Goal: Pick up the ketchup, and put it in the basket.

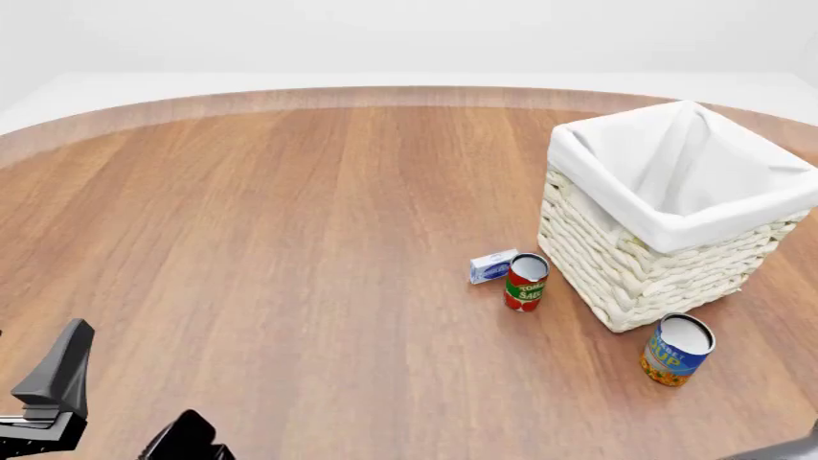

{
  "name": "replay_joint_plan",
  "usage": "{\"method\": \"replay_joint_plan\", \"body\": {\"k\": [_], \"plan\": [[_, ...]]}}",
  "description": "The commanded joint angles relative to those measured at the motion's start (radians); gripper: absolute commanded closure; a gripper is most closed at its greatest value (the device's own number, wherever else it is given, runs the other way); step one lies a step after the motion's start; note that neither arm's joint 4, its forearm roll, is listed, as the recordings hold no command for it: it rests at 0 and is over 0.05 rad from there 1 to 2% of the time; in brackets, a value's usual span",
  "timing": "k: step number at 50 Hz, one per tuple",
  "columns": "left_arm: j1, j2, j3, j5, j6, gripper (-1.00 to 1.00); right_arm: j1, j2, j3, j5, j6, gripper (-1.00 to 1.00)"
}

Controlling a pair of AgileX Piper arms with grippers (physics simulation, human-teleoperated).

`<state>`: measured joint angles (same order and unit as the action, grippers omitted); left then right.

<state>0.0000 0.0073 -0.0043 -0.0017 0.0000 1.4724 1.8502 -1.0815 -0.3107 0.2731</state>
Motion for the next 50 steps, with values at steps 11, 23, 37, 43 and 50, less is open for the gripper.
{"method": "replay_joint_plan", "body": {"k": [11,23,37,43,50], "plan": [[0.0,0.0,0.0,0.0,0.0,-1.0,-0.028,0.034,-0.042,0.012,-0.015,-1.0],[0.0,0.0,0.0,0.0,0.0,-1.0,-0.042,0.056,-0.069,0.026,-0.025,-1.0],[0.0,0.0,0.0,0.0,0.0,-1.0,-0.051,0.076,-0.091,0.046,-0.024,-1.0],[0.0,0.0,0.0,0.0,0.0,-1.0,-0.052,0.077,-0.093,0.047,-0.024,-1.0],[0.0,0.0,0.0,0.0,0.0,-1.0,-0.079,0.109,-0.13,0.073,-0.025,-1.0]]}}
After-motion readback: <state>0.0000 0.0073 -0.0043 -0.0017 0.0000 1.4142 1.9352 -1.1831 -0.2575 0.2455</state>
